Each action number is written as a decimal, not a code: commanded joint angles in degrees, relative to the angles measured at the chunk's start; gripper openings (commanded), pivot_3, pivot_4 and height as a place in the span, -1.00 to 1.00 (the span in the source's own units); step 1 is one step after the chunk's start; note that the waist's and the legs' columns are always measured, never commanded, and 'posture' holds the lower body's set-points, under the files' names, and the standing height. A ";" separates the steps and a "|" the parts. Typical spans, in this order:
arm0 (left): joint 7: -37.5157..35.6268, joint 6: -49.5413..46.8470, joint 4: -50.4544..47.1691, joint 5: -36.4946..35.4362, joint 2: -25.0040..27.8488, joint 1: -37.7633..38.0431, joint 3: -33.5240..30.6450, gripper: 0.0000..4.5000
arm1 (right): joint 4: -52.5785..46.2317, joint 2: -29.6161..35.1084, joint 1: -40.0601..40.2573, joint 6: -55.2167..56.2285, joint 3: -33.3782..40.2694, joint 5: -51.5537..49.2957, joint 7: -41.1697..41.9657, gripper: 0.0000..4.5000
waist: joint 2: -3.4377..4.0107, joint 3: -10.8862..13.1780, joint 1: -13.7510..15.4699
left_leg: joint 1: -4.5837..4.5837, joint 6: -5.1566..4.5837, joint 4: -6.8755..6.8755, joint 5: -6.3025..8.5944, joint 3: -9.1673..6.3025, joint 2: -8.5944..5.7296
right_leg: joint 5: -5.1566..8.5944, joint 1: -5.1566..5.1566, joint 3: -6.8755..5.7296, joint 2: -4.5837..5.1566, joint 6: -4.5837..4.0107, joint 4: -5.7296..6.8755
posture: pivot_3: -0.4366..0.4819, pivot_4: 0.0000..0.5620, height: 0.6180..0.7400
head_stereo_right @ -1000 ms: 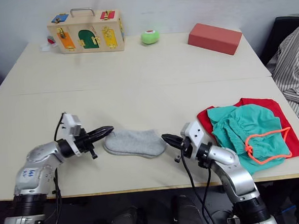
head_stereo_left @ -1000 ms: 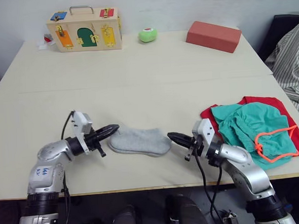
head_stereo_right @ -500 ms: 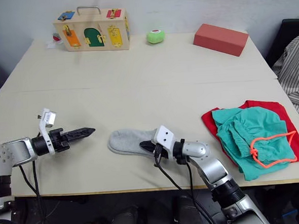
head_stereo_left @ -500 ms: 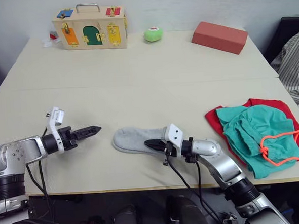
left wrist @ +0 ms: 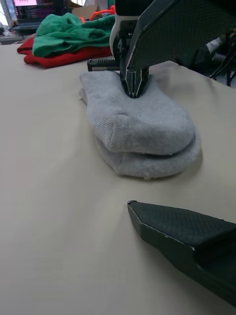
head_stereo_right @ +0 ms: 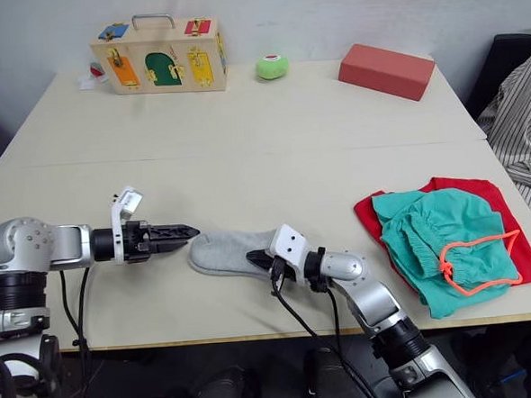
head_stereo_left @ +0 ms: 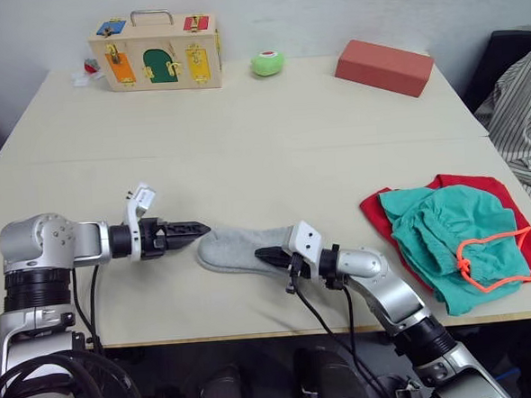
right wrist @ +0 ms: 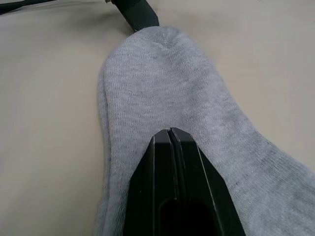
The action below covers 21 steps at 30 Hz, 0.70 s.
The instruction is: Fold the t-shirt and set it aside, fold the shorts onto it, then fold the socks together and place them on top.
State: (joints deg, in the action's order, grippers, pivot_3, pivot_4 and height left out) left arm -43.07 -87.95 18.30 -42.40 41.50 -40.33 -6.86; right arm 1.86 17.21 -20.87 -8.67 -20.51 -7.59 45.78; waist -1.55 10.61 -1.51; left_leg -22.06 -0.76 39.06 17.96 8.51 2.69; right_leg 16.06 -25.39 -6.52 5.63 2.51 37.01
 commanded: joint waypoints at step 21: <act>-8.07 -2.04 -12.87 -6.15 -0.82 -2.41 4.36 -0.99 | -0.94 0.27 1.97 -2.00 -0.53 1.30 0.69 -1.00 | 0.00 0.00 -0.10 | 0.00 0.01 0.00 -0.01 0.00 0.03 | 0.00 -0.01 0.03 0.00 0.00 0.00 | -0.05 -0.47 1.00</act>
State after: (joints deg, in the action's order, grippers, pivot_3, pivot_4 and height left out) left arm -49.76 -89.44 8.95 -46.68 40.41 -41.44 -3.03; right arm 1.32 16.93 -20.63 -9.12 -20.31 -6.63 45.94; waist -1.56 10.60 -1.61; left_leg -22.06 -0.74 39.06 17.96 8.51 2.71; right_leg 16.06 -25.40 -6.48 5.63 2.51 37.02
